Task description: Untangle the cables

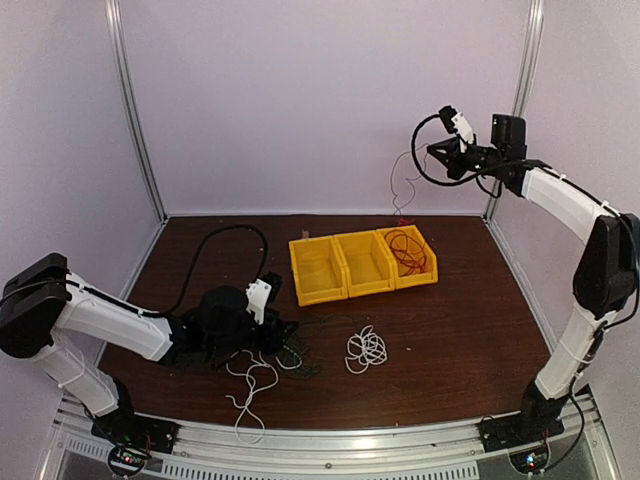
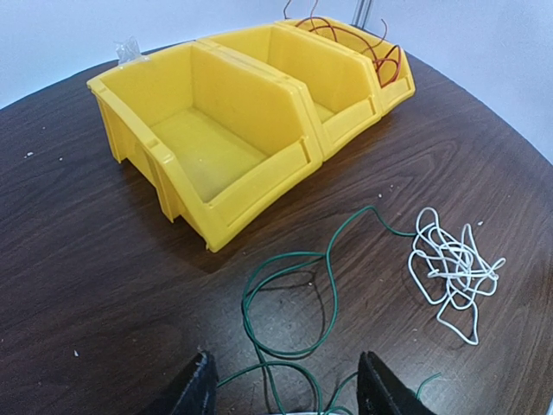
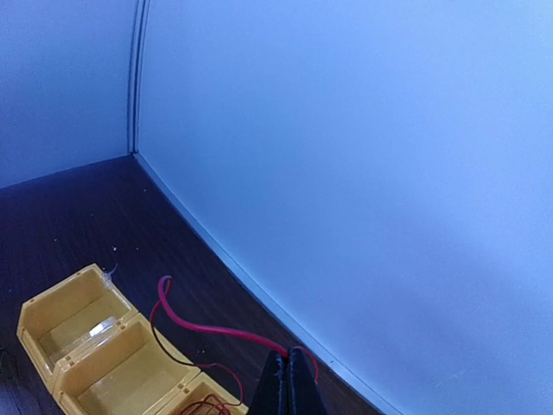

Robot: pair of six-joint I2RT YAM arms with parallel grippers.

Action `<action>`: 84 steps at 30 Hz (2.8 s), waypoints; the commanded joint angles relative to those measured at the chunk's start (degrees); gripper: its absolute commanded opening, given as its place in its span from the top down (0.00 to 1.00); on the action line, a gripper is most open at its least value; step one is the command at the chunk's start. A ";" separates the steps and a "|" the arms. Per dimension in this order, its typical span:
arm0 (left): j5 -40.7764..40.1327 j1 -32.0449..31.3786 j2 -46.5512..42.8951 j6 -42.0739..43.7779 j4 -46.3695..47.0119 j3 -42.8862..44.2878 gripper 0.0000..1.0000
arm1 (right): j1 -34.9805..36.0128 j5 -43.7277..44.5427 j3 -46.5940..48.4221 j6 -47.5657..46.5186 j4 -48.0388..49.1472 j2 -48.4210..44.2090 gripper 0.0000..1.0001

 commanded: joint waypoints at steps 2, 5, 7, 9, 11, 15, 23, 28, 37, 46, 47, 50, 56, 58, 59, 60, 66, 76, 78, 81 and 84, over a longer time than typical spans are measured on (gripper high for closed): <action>-0.81 -0.27 -0.93 -0.20 1.81 -0.41 0.43 | 0.20 -4.54 -11.54 -0.84 2.78 -10.08 1.00; -0.62 -0.27 -0.51 -0.19 2.25 -0.54 0.43 | 0.39 -5.75 -18.16 -0.85 4.02 -15.73 1.00; -0.53 -0.26 0.20 -0.12 2.46 -0.36 0.43 | 0.40 -7.39 -18.78 -1.73 1.11 -17.36 1.00; -0.14 -0.23 1.15 0.04 2.59 0.19 0.43 | 0.40 -9.27 -19.07 -2.36 -1.20 -18.27 1.00; 0.31 -0.25 1.95 0.20 2.81 0.87 0.43 | 0.47 -9.87 -19.63 -1.51 -2.04 -18.72 1.00; 0.65 -0.27 2.83 0.36 3.36 1.59 0.43 | 0.49 -7.87 -22.87 0.45 0.01 -18.24 1.00; 0.27 -0.27 2.25 0.43 2.70 1.03 0.43 | 0.40 -4.98 -23.13 2.97 1.00 -7.12 1.00; -0.26 -0.25 1.64 -0.06 3.08 -0.04 0.43 | 0.40 -4.60 -17.68 5.16 -1.99 1.67 1.00; -0.48 -0.20 1.82 -0.68 3.57 -0.33 0.43 | 0.49 -6.00 -12.65 7.31 -4.34 3.43 1.00; -0.83 -1.53 -3.01 7.74 4.39 6.13 0.33 | 0.62 -4.74 3.12 9.38 -10.69 -5.51 1.00; -0.74 -1.58 -3.01 9.41 4.48 8.29 0.30 | 0.70 -4.62 4.17 9.21 -11.18 -6.42 1.00; 1.27 -1.53 0.17 15.59 5.92 16.56 0.20 | 0.83 -4.51 6.06 8.82 -12.34 -8.72 1.00; 3.89 -1.16 16.98 26.48 5.63 41.55 0.08 | 1.18 -4.32 6.60 8.08 -13.66 -11.49 1.00; 6.94 -0.45 22.95 26.70 4.76 49.83 0.08 | 1.26 -4.50 6.28 8.00 -14.05 -12.22 1.00; 7.83 -0.25 25.52 26.70 4.40 53.29 0.08 | 1.28 -4.75 6.11 8.08 -14.09 -12.62 1.00; 7.76 -0.13 28.19 26.71 4.29 56.56 0.08 | 1.35 -4.95 5.86 8.14 -14.12 -13.20 1.00; 9.84 1.56 39.34 24.78 4.45 69.68 0.13 | 1.70 -8.28 2.63 11.35 -11.89 -17.97 1.00; 8.81 5.01 47.54 24.78 14.09 73.66 0.16 | 4.54 -13.39 1.30 12.75 -14.41 -20.31 1.00; 9.28 5.10 47.62 24.86 15.54 73.26 0.17 | 5.06 -13.50 0.93 12.19 -15.30 -20.53 1.00; 11.34 5.09 47.33 25.16 15.09 73.64 0.20 | 5.44 -13.39 0.12 11.45 -15.98 -20.91 1.00; 11.25 5.14 46.86 24.78 13.48 73.92 0.21 | 5.65 -12.95 -0.53 10.29 -16.93 -21.19 1.00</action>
